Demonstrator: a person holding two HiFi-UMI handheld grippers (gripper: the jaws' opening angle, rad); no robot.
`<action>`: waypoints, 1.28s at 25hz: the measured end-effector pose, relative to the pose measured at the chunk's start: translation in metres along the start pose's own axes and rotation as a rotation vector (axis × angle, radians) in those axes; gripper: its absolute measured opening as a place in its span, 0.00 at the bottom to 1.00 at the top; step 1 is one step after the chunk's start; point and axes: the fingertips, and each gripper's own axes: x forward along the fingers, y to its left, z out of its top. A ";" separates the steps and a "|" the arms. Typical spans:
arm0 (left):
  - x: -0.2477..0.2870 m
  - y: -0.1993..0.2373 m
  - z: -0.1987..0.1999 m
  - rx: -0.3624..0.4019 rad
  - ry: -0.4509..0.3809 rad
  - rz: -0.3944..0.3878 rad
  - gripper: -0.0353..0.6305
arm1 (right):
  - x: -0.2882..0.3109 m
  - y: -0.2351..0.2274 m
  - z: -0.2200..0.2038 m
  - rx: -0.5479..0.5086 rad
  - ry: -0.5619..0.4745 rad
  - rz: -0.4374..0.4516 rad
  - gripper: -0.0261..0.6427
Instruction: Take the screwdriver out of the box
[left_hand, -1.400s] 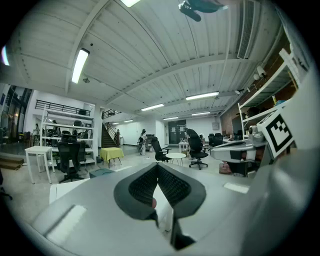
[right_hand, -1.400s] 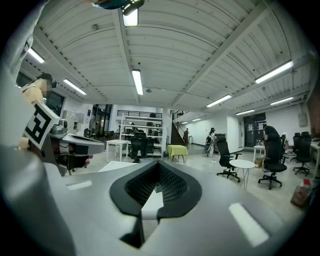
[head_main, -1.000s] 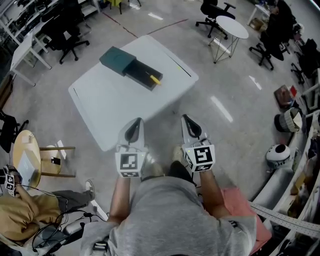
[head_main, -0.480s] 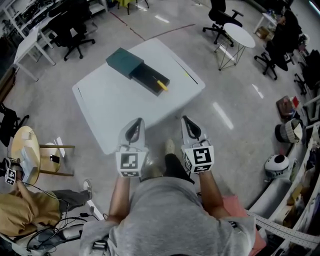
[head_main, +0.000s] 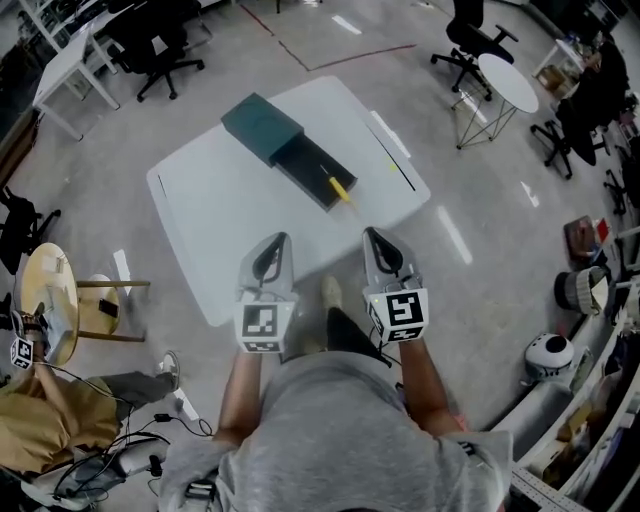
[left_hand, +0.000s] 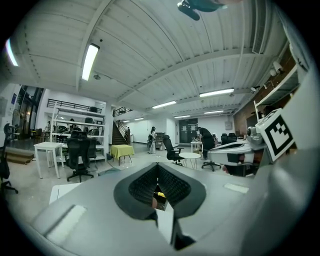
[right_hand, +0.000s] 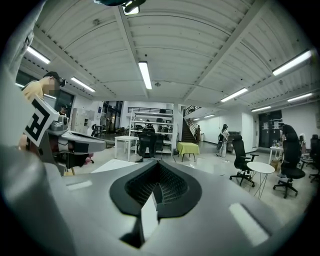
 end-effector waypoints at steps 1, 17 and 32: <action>0.009 0.004 0.000 -0.006 0.005 0.005 0.07 | 0.010 -0.004 0.000 0.000 0.008 0.009 0.04; 0.116 0.039 -0.054 -0.091 0.161 0.073 0.07 | 0.140 -0.046 -0.054 0.006 0.205 0.150 0.04; 0.164 0.049 -0.124 -0.166 0.299 0.102 0.07 | 0.206 -0.053 -0.129 0.018 0.370 0.247 0.04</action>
